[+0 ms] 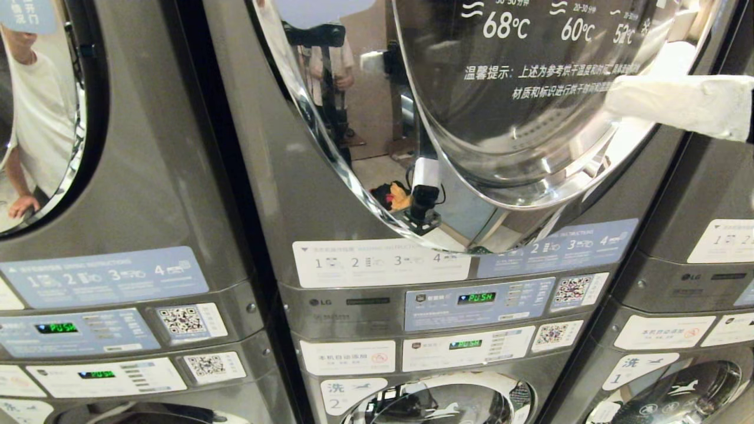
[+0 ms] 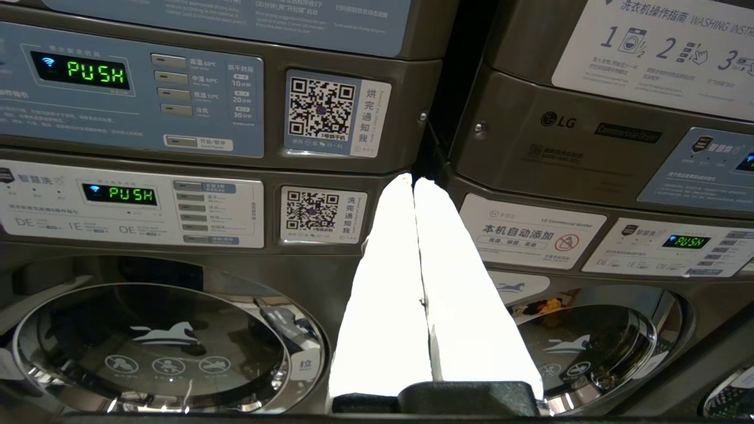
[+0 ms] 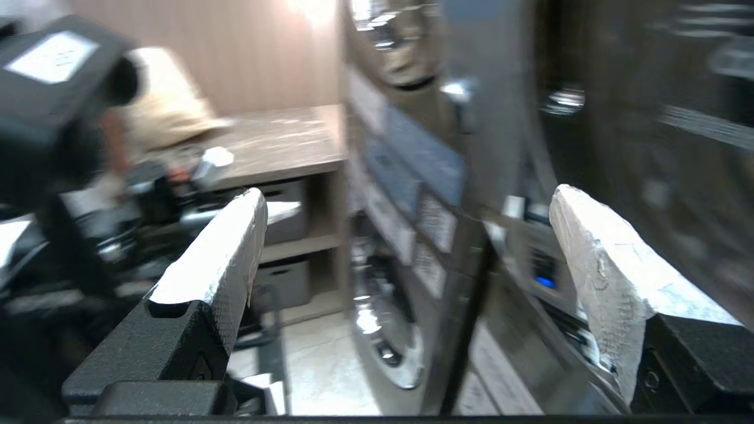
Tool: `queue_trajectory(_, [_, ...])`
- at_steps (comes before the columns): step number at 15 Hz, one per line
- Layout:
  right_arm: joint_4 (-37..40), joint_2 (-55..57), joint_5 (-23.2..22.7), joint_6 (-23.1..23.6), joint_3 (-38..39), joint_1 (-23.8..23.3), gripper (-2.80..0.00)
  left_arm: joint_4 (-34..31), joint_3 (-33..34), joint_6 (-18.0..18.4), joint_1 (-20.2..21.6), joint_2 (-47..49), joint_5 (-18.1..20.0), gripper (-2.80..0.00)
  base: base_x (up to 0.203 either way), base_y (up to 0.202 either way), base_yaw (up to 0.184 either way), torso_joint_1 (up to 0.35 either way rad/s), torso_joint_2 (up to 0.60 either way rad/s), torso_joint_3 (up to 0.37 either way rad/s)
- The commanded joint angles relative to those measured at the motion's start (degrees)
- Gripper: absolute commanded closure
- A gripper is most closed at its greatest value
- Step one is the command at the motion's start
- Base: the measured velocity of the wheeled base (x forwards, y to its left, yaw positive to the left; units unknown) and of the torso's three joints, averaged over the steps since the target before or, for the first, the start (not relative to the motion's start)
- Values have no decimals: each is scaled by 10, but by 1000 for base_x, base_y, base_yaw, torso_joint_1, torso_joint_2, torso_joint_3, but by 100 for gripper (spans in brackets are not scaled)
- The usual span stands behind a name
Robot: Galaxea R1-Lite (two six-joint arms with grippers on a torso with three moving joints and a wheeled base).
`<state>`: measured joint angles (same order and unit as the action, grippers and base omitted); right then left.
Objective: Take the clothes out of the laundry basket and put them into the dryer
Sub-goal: Open the dryer
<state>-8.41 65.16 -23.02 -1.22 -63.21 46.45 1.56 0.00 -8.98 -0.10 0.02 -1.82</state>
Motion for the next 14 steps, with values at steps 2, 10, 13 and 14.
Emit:
queue_trajectory(2, [22,-20,177,-11,12,-18,-280,0,16,-1,0,0,0,0,0,0,0,0,0,0])
queue_trajectory(10, [107,-137,300,-186,303,-256,-280,0,16,-1,0,0,0,0,0,0,0,0,0,0])
queue_trajectory(13, [56,-176,195,-194,259,-229,-280,0,16,-1,0,0,0,0,0,0,0,0,0,0])
queue_trajectory(14, [38,-169,172,-195,227,-187,-280,0,16,-1,0,0,0,0,0,0,0,0,0,0])
